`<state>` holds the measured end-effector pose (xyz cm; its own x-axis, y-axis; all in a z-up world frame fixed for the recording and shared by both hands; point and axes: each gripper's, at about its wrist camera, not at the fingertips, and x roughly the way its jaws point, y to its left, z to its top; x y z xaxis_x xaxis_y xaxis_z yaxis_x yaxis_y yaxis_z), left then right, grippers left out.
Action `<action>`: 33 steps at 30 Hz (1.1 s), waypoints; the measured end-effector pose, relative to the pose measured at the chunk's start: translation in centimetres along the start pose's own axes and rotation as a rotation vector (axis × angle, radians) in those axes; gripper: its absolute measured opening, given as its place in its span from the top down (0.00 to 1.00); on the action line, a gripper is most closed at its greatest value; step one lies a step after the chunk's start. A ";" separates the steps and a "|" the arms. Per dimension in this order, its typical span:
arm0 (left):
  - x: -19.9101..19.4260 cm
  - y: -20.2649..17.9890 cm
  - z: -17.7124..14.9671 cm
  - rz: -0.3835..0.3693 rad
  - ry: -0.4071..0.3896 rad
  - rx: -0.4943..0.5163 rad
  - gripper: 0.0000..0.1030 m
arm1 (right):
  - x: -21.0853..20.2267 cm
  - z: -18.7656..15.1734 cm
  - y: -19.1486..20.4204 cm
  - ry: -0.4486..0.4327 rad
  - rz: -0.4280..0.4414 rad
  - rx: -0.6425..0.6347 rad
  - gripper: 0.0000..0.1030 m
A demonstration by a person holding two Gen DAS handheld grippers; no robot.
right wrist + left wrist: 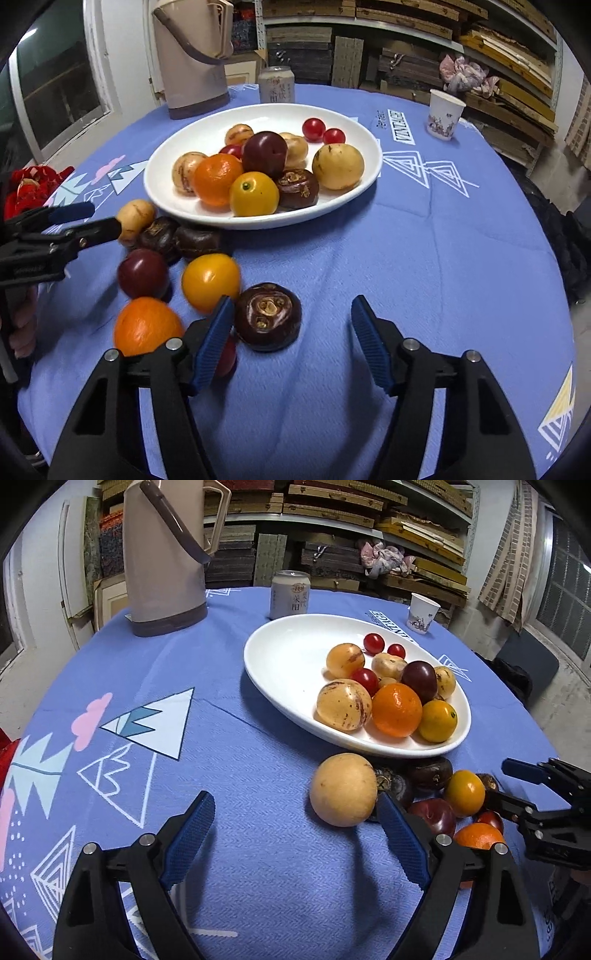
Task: Organize fruits
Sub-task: 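Move both open tools back to the fruit pile, then grasp a dark brown fruit with the right tool while the left grasps a striped squash-like fruit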
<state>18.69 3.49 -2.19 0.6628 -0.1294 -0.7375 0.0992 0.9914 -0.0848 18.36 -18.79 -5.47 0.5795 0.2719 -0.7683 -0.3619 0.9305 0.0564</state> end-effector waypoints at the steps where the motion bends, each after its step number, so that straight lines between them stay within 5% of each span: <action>1: 0.1 0.0 0.0 -0.004 0.003 0.000 0.13 | 0.2 0.2 -0.1 0.006 -0.003 0.006 0.39; 7: 0.1 -0.2 -0.1 -0.017 0.008 0.007 0.13 | 0.4 0.4 0.2 0.063 -0.001 -0.011 0.55; 15: 0.3 -0.7 -0.3 -0.013 0.017 0.029 0.12 | 2.1 0.9 -0.8 0.059 0.018 0.032 0.54; 17: 0.5 -0.6 -0.3 -0.011 0.021 0.026 0.12 | 2.2 1.1 -0.7 0.056 0.018 0.036 0.61; 24: 0.8 -0.7 -0.2 0.021 0.012 0.032 0.12 | 1.8 0.6 -2.9 0.000 0.137 0.147 0.62; 33: 1.8 -0.3 0.6 0.047 0.074 -0.023 0.11 | 1.8 0.4 -2.2 -0.014 0.143 0.117 0.60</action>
<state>20.28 2.94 -3.05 0.6093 -0.0817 -0.7887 0.0518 0.9967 -0.0632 20.46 -20.31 -6.73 0.5385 0.4059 -0.7384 -0.3543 0.9042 0.2386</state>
